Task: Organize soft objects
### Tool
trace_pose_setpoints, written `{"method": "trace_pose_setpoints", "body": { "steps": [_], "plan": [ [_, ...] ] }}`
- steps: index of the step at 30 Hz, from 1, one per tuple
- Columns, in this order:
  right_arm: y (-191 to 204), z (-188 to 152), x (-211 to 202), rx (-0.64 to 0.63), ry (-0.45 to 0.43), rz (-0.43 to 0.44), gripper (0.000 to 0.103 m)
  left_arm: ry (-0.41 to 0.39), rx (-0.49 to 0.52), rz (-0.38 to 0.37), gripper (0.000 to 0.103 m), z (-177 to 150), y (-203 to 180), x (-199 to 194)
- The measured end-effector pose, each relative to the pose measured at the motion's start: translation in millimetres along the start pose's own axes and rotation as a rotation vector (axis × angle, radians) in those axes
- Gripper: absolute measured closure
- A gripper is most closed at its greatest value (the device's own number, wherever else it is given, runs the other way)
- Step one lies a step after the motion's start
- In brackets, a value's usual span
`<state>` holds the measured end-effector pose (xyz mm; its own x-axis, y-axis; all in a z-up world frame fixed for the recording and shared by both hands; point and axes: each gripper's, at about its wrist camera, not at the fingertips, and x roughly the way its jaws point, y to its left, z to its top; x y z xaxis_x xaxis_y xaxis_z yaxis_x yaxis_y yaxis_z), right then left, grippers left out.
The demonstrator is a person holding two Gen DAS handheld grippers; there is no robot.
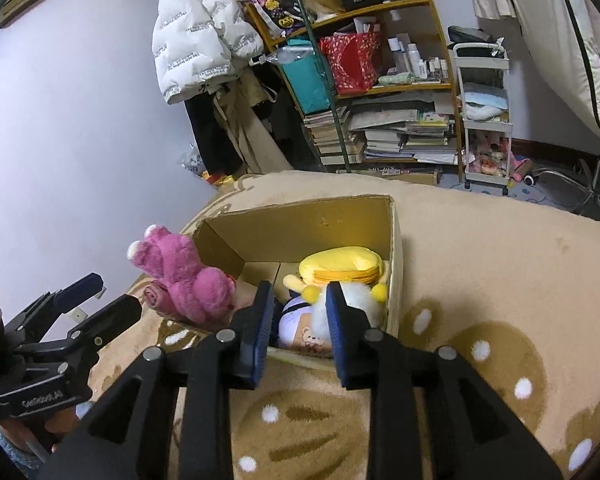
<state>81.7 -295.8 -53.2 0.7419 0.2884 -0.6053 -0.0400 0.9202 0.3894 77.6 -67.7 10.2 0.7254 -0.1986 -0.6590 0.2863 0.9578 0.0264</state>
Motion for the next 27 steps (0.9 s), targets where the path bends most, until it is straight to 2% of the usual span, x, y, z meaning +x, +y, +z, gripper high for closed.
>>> {"method": "trace_pose_setpoints", "body": {
  "steps": [1,2,3,7,9,12,14,19,27],
  "plan": [
    [2,-1,-5,-0.009,-0.008,-0.004,0.064,-0.004,-0.005,0.003,0.011,-1,2,-4],
    [5,-1,-9,-0.016,-0.018,-0.01,0.05,-0.01,-0.011,0.01,0.011,-2,4,-7],
    [8,-3,-15,-0.022,-0.033,-0.015,0.041,-0.019,-0.014,0.02,0.009,-4,6,-12],
    [17,-4,-33,-0.044,-0.077,-0.025,0.03,-0.062,-0.006,0.051,0.005,-9,14,-33],
    [22,-5,-41,-0.055,-0.095,-0.043,0.014,-0.081,-0.003,0.068,0.004,-10,18,-43],
    [27,-8,-54,-0.07,-0.127,-0.059,0.003,-0.117,-0.035,0.095,0.003,-12,31,-60],
    [30,-9,-60,-0.077,-0.139,-0.062,0.0,-0.131,-0.059,0.099,0.002,-13,40,-69],
    [39,-14,-76,-0.099,-0.165,-0.073,0.0,-0.163,-0.093,0.116,0.001,-19,55,-92],
    [44,-28,-98,-0.124,-0.195,-0.095,0.0,-0.186,-0.058,0.121,0.001,-30,54,-113]
  ]
}}
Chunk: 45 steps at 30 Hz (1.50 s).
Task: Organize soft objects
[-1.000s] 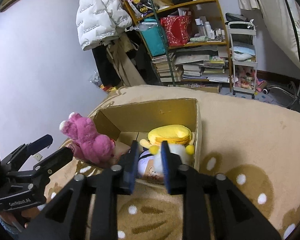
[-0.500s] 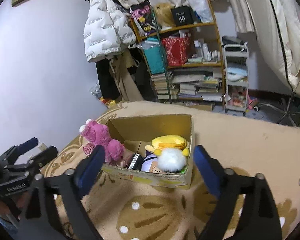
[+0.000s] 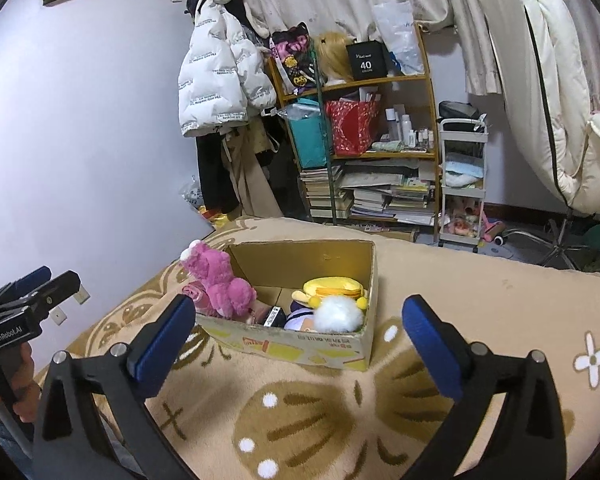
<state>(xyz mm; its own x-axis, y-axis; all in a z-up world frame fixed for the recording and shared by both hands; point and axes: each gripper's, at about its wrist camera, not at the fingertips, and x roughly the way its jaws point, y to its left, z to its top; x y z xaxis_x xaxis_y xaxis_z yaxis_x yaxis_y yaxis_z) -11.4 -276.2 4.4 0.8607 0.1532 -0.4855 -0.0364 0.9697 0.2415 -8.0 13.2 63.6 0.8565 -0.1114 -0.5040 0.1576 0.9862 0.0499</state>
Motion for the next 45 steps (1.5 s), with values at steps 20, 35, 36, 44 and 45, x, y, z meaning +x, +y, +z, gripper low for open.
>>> {"method": "trace_pose_setpoints", "body": {
  "steps": [20,35,36,44,45],
  "plan": [
    [-6,-17,-5,-0.009,0.058,-0.033,0.0,0.039,0.041,0.019,0.001,-21,-3,13],
    [-5,-19,11,-0.015,0.094,-0.043,0.0,0.051,0.104,0.012,0.001,-29,-19,24],
    [-5,-20,12,-0.017,0.097,-0.043,0.0,0.049,0.106,0.013,0.001,-29,-20,24],
    [-5,-22,14,-0.02,0.093,-0.045,0.0,0.036,0.114,0.028,0.001,-29,-22,24],
    [-5,-22,14,-0.019,0.093,-0.046,0.0,0.039,0.113,0.023,0.001,-29,-22,24]
  ]
}}
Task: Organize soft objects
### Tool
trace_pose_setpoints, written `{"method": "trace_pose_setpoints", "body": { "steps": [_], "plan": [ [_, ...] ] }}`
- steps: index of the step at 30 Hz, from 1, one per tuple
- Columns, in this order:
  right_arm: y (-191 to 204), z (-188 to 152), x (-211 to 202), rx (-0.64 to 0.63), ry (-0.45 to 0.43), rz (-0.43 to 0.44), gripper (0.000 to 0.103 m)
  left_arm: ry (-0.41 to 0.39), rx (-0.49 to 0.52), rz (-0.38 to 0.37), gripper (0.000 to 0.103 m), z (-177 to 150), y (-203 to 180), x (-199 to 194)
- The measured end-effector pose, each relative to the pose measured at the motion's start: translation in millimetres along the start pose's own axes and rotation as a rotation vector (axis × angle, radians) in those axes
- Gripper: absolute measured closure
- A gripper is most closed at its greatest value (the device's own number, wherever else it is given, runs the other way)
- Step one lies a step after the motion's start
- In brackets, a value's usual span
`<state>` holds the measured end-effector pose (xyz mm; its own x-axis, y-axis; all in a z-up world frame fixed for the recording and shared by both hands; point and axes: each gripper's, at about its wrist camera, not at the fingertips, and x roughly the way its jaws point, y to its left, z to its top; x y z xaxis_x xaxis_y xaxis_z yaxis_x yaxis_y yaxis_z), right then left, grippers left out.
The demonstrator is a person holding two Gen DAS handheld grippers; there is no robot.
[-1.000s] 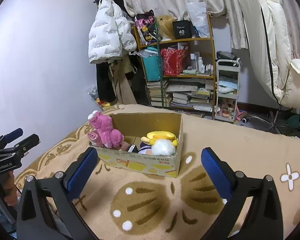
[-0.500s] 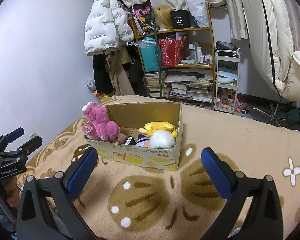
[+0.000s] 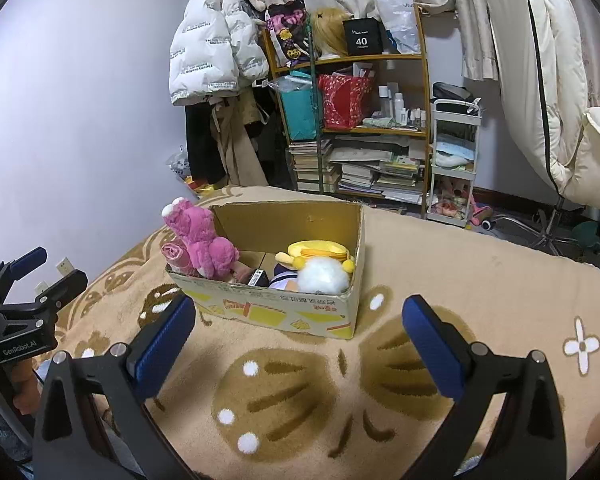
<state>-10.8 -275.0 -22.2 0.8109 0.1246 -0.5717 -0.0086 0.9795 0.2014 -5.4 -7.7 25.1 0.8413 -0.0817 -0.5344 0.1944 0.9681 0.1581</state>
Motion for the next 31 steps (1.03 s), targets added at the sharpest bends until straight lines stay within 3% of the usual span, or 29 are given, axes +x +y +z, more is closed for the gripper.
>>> {"method": "trace_pose_setpoints", "body": {
  "steps": [31],
  "plan": [
    [-5.5,-0.9,-0.3,0.001,0.0,-0.004,0.0,-0.015,-0.013,0.019,0.001,-2.0,4.0,-0.6]
  ]
}}
